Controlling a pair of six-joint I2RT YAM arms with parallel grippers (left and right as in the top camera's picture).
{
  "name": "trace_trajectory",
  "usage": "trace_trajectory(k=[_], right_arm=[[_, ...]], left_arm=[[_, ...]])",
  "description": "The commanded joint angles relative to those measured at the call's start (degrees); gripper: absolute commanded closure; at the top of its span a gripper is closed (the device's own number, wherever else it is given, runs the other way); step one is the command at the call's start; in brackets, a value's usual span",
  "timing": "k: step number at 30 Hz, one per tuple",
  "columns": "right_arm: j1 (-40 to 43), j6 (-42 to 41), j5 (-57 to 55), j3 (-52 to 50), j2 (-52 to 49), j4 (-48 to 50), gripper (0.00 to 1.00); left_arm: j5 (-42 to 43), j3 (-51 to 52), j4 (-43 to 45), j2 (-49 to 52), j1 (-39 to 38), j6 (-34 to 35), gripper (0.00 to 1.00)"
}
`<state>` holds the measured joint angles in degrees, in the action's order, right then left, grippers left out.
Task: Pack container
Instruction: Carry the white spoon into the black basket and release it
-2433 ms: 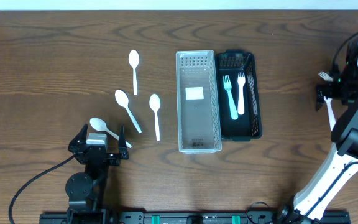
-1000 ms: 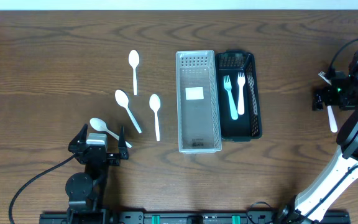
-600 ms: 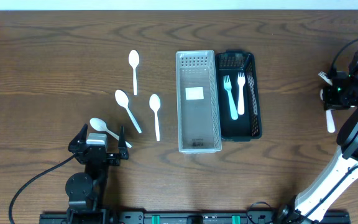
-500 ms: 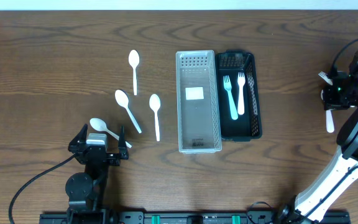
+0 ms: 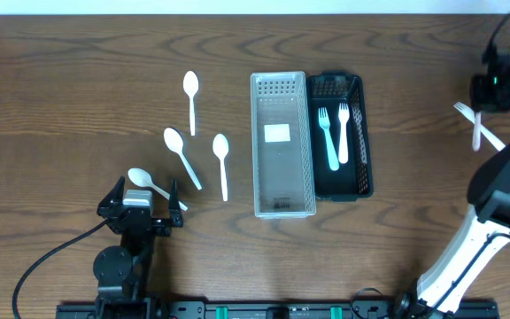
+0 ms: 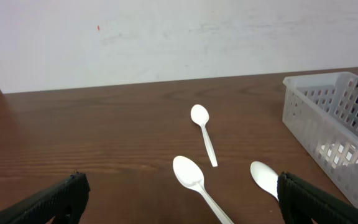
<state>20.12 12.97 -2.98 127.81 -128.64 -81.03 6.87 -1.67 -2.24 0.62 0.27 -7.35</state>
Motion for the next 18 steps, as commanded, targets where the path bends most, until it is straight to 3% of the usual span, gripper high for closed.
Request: trace_trajectory(k=[1,8,18], right_arm=[[-5.05,-3.30,0.44,8.28,0.50,-3.32,0.98],[-16.63,-7.37,4.28,20.11,0.50,-11.63,0.99],[-30.29,-21.35,5.44,21.20,0.48,-15.78,0.99]], left_arm=[[0.02,1.44,-1.09,-0.39,0.20,-0.11,0.02],[0.02,1.44,-1.09,-0.39,0.20,-0.09,0.02],[0.02,1.44,-1.09,-0.39,0.20,-0.11,0.02]])
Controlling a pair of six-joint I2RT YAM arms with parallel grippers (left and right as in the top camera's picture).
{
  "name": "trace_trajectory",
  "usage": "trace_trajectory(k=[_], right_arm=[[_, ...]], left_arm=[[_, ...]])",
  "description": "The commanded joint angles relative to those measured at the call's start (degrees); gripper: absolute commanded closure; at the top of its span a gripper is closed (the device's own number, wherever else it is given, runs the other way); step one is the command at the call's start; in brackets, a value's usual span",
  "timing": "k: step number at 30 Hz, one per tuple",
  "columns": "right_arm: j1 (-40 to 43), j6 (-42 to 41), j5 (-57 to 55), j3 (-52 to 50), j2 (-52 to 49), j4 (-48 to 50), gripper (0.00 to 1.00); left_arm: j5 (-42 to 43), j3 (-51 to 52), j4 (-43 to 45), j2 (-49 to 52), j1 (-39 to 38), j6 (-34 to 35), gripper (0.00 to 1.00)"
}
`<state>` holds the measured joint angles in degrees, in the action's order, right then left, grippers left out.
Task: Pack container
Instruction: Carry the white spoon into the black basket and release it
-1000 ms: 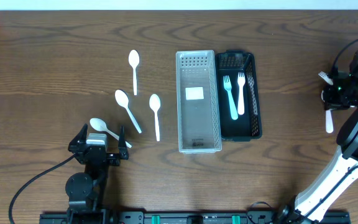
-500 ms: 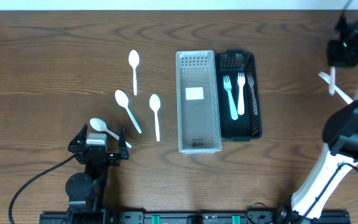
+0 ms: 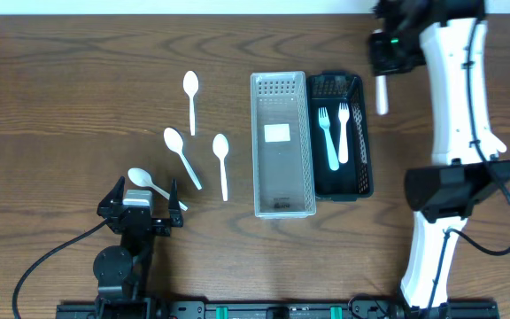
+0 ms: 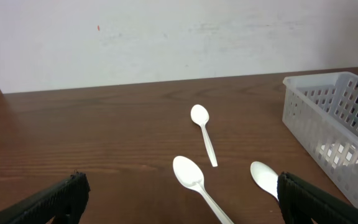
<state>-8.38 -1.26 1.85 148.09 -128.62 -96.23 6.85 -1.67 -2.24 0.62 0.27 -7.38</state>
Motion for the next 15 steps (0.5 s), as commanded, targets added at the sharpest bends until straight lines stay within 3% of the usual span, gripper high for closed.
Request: trace_trajectory(k=[1,12,15], right_arm=[[-2.56,-8.46,0.59,0.87,0.46,-0.94,0.99],[-5.42,-17.66,-2.23,-8.35,0.46,2.21,0.95],[-5.44,-17.62,-2.23,-12.98,0.46,3.96,0.84]], left_arm=[[0.04,1.44,-1.09,-0.39,0.20,-0.09,0.02],[0.04,1.44,-1.09,-0.39,0.20,-0.09,0.02],[0.04,1.44,-1.09,-0.39,0.20,-0.07,0.02]])
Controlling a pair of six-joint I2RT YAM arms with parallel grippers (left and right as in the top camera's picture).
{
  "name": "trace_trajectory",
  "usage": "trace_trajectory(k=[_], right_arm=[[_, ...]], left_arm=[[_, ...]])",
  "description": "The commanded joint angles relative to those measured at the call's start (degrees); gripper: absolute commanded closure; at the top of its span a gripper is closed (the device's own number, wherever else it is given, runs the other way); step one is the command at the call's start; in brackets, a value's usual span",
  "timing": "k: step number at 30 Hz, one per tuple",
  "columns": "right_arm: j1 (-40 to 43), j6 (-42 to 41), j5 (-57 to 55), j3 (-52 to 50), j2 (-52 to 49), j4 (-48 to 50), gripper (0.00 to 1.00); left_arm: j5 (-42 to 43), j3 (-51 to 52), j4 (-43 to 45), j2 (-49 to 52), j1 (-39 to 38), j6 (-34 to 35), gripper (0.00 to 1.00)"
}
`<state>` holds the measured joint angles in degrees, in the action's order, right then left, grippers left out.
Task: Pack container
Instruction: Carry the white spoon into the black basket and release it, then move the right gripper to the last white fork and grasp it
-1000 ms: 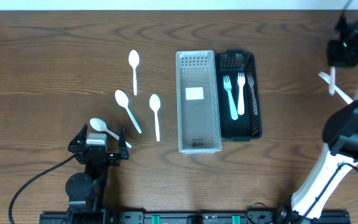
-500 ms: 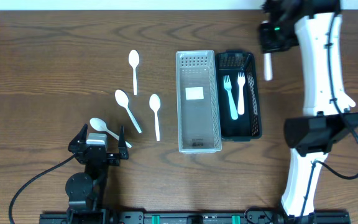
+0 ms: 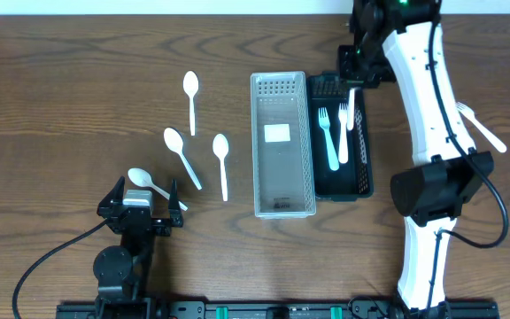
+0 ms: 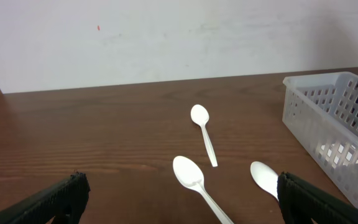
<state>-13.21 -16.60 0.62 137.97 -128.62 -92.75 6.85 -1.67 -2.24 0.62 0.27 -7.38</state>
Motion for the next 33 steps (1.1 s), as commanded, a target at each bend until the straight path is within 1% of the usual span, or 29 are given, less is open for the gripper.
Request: trace_trajectory(k=[1,2,6,8,9,12,14,16,17,20,23,24,28,31,33], right_arm=[[-0.63,-2.27,-1.01,-4.46,0.46,1.07,0.76],[-0.63,-2.25,-1.01,-5.49,0.46,1.51,0.70],[-0.70,-1.22,-0.57,-7.19,0.46,2.60,0.31],[-0.68,0.46,-0.61,-6.95,0.48,3.02,0.05],[-0.55,1.57,-0.61,-6.51,0.50,2.99,0.01],[1.01,5.05,-2.29,-4.57,0.55,2.69,0.01],[2.99,6.82,-6.88,-2.49,0.59,1.81,0.01],[5.77,11.10,-10.91,-0.17,0.59,0.96,0.01],[7.50,15.12,-11.67,0.96,0.59,0.52,0.01],[12.57,31.36,-11.34,1.99,0.59,0.17,0.01],[17.59,44.28,-11.76,1.84,0.35,1.46,0.01],[19.06,46.60,-12.26,1.84,0.35,2.34,0.01],[25.22,46.27,-11.26,1.81,0.31,6.69,0.01],[29.70,51.65,-8.11,1.70,-0.07,9.90,0.01],[32.89,54.97,-3.34,1.57,-0.42,11.30,0.01]], left_arm=[[0.04,1.44,-1.09,-0.39,0.20,-0.09,0.02],[0.04,1.44,-1.09,-0.39,0.20,-0.07,0.02],[0.04,1.44,-1.09,-0.39,0.20,-0.09,0.02],[0.04,1.44,-1.09,-0.39,0.20,-0.09,0.02],[0.04,1.44,-1.09,-0.39,0.20,-0.09,0.02],[0.04,1.44,-1.09,-0.39,0.20,-0.09,0.02],[0.04,1.44,-1.09,-0.39,0.20,-0.09,0.02],[0.04,1.44,-1.09,-0.39,0.20,-0.09,0.02],[0.04,1.44,-1.09,-0.39,0.20,-0.09,0.02],[0.04,1.44,-1.09,-0.39,0.20,-0.09,0.02],[0.04,1.44,-1.09,-0.39,0.20,-0.09,0.02],[0.02,1.44,-1.09,-0.39,0.20,-0.09,0.02],[0.04,1.44,-1.09,-0.39,0.20,-0.09,0.02],[0.04,1.44,-1.09,-0.39,0.20,-0.09,0.02],[0.04,1.44,-1.09,-0.39,0.20,-0.09,0.02]])
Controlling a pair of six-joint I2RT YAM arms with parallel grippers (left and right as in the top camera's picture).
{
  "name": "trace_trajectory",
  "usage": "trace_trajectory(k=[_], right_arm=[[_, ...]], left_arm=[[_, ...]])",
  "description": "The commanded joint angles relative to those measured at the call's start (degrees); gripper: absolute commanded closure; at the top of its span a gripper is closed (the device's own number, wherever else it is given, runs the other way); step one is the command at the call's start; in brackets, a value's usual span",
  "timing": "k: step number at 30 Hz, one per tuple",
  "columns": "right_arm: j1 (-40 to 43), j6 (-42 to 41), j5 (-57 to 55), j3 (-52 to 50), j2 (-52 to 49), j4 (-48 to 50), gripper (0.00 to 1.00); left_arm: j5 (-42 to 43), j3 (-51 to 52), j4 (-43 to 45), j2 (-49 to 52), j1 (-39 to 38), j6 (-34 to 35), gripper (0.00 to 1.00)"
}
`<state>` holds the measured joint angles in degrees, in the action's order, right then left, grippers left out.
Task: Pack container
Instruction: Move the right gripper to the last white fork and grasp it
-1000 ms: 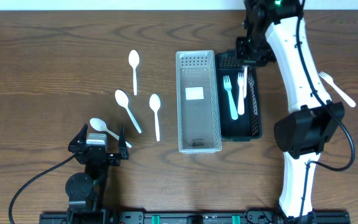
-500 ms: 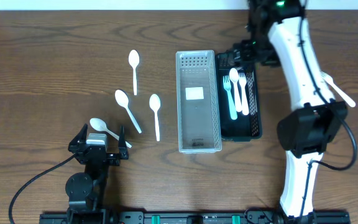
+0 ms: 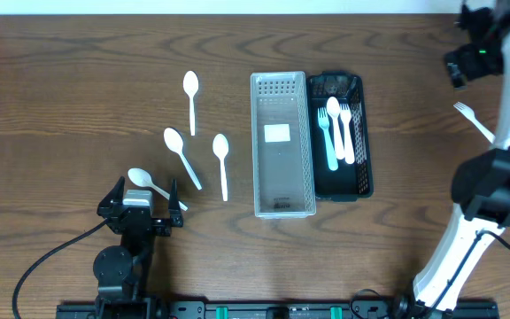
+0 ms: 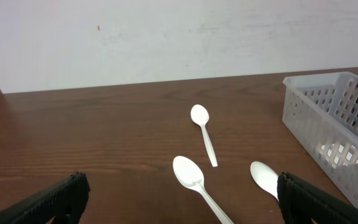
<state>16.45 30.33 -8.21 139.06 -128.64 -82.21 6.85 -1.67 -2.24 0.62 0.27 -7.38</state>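
The black tray (image 3: 367,133) holds a pale blue fork (image 3: 328,142), a white fork (image 3: 344,124) and a third white utensil (image 3: 338,124) lying slantwise between them. To its left stands the clear basket (image 3: 257,142) with only a white label inside. Several white spoons lie to the left, among them one (image 3: 191,97), a second (image 3: 181,155) and a third (image 3: 222,164). My left gripper (image 3: 140,197) rests open at the front left, beside a fourth spoon (image 3: 149,184). My right gripper (image 3: 464,66) hangs at the far right with nothing in it.
A white fork (image 3: 473,120) lies on the table at the far right, below the right gripper. In the left wrist view the basket (image 4: 328,118) is at the right, with spoons (image 4: 202,130) in front and a pale wall behind the table.
My right gripper was over the black tray's far end with a white utensil hanging from it. Now it is at the far right, empty, and the utensil lies in the tray. The left arm is unmoved.
My right gripper was at the far right, by white forks on the table. Then it was right of the black tray with a white utensil hanging from it, then over the tray. Now the tray holds three utensils and the gripper is back at the right.
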Motion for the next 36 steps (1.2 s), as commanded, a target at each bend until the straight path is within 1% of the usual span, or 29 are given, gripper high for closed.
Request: trace_trajectory(k=[1,3,6,9,12,23,36], right_arm=[[4.72,9.14,8.24,0.42,-0.76,1.18,0.01],[7.28,10.69,11.87,0.42,-1.75,1.46,0.01],[10.95,10.93,12.33,0.42,-3.74,2.21,0.01],[13.55,10.93,12.87,0.39,-5.20,2.16,0.01],[15.02,10.97,16.96,0.28,-6.51,2.32,0.01],[14.62,15.21,17.25,0.22,-13.88,2.54,0.01],[13.42,14.49,13.03,0.22,-21.05,2.01,0.01]], left_arm=[[0.04,1.44,-1.09,-0.39,0.20,-0.07,0.02],[0.04,1.44,-1.09,-0.39,0.20,-0.09,0.02],[0.04,1.44,-1.09,-0.39,0.20,-0.09,0.02],[0.04,1.44,-1.09,-0.39,0.20,-0.07,0.02],[0.04,1.44,-1.09,-0.39,0.20,-0.07,0.02],[0.04,1.44,-1.09,-0.39,0.20,-0.09,0.02],[0.04,1.44,-1.09,-0.39,0.20,-0.09,0.02]])
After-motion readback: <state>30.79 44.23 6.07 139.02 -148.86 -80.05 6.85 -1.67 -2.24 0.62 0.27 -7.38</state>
